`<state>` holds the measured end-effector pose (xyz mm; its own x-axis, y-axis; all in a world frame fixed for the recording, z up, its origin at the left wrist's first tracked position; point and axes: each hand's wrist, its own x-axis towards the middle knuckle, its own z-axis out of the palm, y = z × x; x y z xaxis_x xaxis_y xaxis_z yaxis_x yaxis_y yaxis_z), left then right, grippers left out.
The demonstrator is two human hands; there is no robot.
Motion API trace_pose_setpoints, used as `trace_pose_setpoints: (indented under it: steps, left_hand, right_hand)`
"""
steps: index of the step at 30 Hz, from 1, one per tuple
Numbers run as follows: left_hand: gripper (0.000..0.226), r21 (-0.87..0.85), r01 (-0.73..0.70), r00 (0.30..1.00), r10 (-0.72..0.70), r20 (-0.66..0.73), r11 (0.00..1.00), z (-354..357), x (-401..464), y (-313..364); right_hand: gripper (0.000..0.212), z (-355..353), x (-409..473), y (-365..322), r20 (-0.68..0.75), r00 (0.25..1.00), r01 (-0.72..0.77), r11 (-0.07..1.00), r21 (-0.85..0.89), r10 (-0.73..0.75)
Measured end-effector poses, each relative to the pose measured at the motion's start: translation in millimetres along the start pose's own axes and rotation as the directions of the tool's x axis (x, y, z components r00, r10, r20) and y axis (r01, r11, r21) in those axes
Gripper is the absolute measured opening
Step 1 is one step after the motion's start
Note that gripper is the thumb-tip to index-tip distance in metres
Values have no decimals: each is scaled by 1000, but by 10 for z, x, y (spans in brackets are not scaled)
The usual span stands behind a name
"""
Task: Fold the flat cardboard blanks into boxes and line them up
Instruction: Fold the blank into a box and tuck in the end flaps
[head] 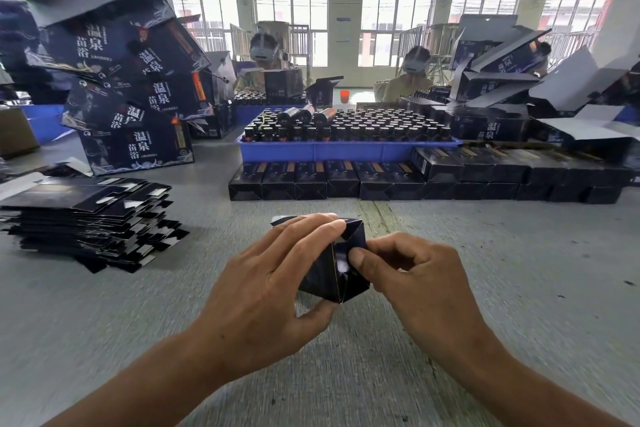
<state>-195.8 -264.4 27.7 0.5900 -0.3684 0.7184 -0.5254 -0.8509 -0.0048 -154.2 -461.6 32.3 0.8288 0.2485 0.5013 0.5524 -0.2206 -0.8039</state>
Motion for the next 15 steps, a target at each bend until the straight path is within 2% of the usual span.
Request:
trace_pose_setpoints:
  steps: [7,9,15]
  left_hand:
    - [80,-19,9,1000,-9,1,1000,-12,4,15]
    - [81,-34,25,1000,-25,3,999,-15,-2,13]
    - [83,-60,49,999,-49,-2,997,-34,-27,-1]
  right_hand:
    - [7,5,-2,10,-22,1000,5,1000,-20,-6]
    - [2,-6,7,11,-3,1000,-7,1000,-10,7]
    - [5,-55,29,25,56,998,-30,1000,6,29]
